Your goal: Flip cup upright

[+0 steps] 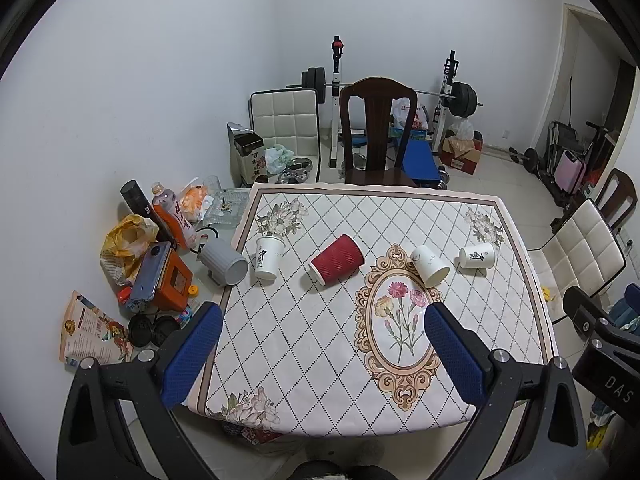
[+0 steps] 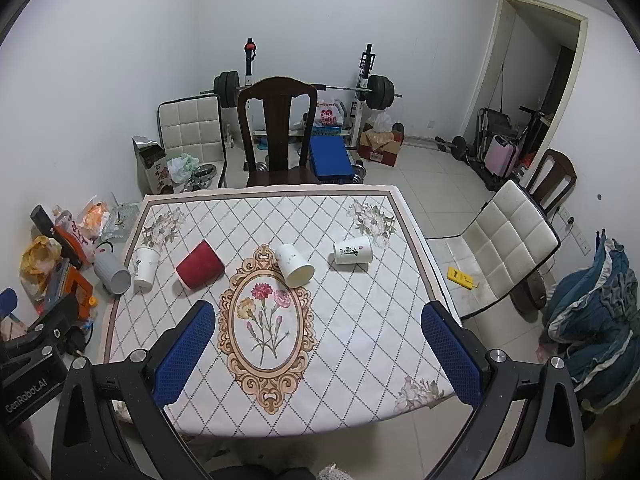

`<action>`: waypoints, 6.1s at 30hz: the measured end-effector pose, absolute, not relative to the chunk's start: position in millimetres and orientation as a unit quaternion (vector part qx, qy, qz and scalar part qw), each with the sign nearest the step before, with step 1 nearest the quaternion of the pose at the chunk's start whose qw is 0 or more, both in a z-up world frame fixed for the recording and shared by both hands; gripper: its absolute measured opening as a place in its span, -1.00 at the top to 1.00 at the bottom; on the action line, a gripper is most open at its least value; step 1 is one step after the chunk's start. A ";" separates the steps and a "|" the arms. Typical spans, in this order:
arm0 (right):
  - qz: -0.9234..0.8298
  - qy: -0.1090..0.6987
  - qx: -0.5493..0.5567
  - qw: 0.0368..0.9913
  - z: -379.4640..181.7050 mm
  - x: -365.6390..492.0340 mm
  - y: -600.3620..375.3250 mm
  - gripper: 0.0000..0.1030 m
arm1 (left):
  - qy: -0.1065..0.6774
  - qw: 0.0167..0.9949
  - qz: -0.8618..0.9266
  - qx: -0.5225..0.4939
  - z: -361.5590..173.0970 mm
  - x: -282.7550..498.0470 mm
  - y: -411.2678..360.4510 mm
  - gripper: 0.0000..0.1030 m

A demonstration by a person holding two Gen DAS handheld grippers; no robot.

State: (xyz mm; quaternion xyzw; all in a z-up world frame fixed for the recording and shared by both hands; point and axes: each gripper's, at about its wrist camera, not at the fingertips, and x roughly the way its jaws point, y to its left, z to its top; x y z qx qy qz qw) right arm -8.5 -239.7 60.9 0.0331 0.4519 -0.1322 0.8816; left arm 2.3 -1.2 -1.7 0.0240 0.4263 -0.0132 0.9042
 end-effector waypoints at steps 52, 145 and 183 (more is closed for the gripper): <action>-0.100 0.548 0.054 0.829 -26.4 28.5 -273.7 -1.00 | 0.486 0.872 0.037 0.032 -85.5 37.1 -20.6 -1.00; -0.127 0.743 0.045 0.655 -338.7 119.8 -327.0 -1.00 | 0.728 0.666 0.022 -0.161 -350.8 161.0 -19.6 -0.56; -0.054 0.713 0.023 0.698 -266.8 145.0 -231.6 -1.00 | 0.612 0.777 0.135 0.063 -285.7 103.3 70.8 -0.98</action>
